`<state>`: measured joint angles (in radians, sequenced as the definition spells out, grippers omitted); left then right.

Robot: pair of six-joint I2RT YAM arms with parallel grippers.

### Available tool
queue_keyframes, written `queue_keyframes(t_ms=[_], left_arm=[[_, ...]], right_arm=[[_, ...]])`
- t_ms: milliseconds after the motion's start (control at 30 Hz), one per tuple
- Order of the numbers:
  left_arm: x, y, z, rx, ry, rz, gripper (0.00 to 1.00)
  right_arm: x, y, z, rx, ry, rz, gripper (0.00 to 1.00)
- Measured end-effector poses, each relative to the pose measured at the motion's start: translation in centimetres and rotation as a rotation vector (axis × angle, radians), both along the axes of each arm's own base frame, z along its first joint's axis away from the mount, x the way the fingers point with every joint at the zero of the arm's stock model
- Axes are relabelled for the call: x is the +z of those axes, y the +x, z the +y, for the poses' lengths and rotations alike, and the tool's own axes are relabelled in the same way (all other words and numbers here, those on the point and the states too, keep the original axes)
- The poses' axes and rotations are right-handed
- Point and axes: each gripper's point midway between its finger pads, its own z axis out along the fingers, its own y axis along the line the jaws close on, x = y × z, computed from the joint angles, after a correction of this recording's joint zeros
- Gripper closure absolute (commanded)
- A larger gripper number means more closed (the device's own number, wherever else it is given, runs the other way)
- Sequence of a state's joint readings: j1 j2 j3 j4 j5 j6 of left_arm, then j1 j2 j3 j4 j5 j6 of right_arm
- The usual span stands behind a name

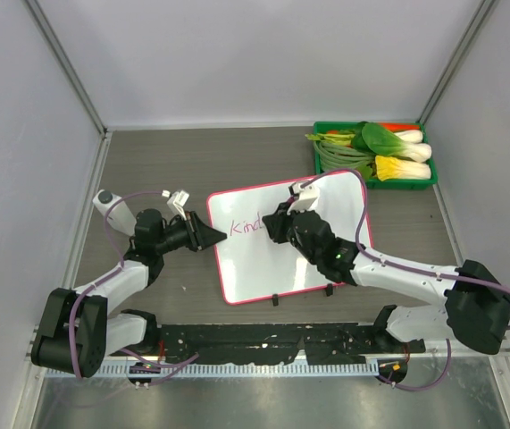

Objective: Write a sentence on the whiteboard

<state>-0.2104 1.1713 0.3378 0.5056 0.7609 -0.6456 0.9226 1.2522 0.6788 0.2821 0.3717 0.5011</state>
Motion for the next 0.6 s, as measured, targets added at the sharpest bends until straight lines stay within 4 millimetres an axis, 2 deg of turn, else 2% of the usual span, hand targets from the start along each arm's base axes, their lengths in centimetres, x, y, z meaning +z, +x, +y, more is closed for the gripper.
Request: queue_keyframes(t_ms=[600], left_arm=[[0.03, 0.0, -0.02, -0.001, 0.0, -0.002, 1.0]], right_arm=[[0.0, -0.18, -0.42, 0.0, -0.019, -0.002, 0.98]])
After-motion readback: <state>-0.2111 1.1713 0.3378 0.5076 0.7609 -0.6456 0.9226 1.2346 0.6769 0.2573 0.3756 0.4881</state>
